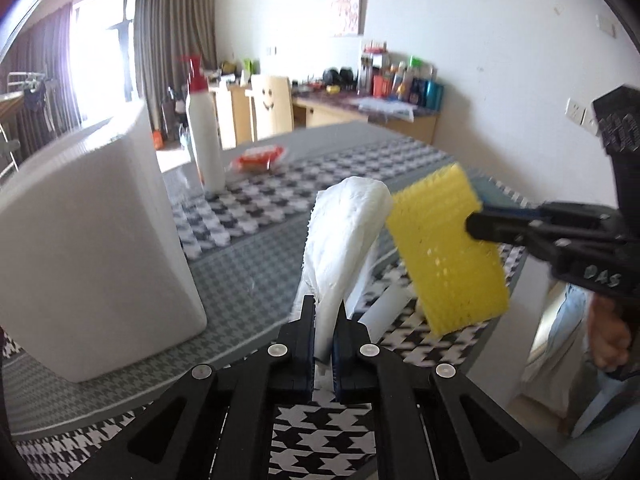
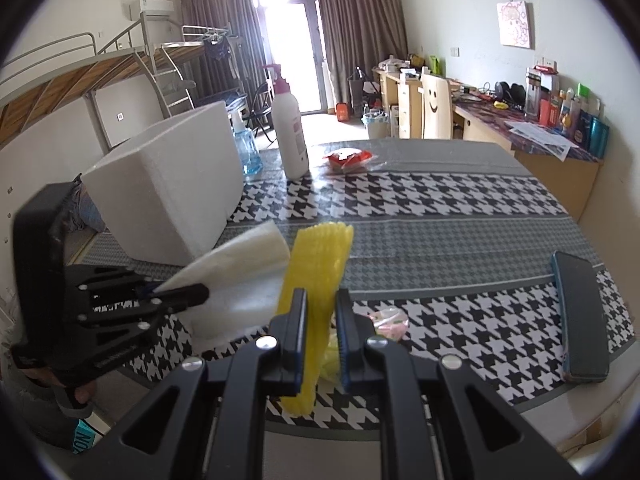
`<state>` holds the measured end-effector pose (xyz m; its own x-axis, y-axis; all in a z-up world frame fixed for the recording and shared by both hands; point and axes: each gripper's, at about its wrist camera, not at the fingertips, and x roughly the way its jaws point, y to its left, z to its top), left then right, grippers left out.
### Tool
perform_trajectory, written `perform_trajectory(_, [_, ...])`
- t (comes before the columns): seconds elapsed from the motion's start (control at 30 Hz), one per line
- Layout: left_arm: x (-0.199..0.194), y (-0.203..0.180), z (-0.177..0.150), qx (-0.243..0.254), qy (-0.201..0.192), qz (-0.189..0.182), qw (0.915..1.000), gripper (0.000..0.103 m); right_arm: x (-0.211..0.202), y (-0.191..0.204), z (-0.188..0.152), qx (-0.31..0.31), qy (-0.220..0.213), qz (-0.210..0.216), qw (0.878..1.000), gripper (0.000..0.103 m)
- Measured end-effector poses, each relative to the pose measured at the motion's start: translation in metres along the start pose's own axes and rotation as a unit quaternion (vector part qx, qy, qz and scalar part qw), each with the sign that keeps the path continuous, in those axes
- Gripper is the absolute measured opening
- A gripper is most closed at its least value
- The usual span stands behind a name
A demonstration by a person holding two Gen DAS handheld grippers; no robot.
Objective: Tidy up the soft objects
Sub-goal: 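Lift the yellow sponge with the right gripper while the left gripper holds the tissue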
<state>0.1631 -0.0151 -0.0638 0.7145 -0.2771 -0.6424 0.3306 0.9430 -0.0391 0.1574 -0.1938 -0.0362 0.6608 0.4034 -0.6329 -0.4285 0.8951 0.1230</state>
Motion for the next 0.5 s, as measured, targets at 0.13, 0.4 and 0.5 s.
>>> perform_trajectory(0.13, [-0.014, -0.001, 0.011, -0.006, -0.025, 0.005, 0.9997, 0.007, -0.007, 0.001, 0.006, -0.002, -0.013, -0.001, 1.000, 0.017])
perform_trajectory(0.4, [-0.033, 0.000, 0.018, -0.013, -0.057, 0.005, 0.9982, 0.007, -0.017, 0.007, 0.014, -0.008, -0.033, 0.001, 0.999, 0.017])
perform_trajectory(0.5, [-0.036, 0.002, 0.018, -0.016, -0.062, 0.008, 0.9979, 0.007, -0.018, 0.009, 0.017, -0.014, -0.037, 0.002, 0.999, 0.007])
